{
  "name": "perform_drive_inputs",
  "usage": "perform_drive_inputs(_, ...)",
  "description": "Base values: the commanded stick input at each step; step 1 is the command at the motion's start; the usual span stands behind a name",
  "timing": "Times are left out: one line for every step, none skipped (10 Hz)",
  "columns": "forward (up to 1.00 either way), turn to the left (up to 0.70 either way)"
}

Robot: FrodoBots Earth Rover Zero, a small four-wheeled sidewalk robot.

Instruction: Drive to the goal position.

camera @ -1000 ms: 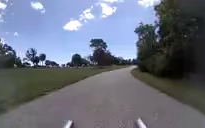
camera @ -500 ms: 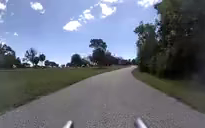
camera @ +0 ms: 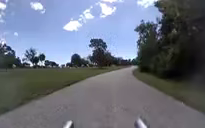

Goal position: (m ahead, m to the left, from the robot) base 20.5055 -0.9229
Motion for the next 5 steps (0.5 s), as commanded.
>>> perform_drive_inputs(0.5, 0.0)
perform_drive_inputs(0.5, 0.0)
perform_drive_inputs(0.5, 0.0)
perform_drive_inputs(0.5, 0.0)
perform_drive_inputs(0.5, 0.0)
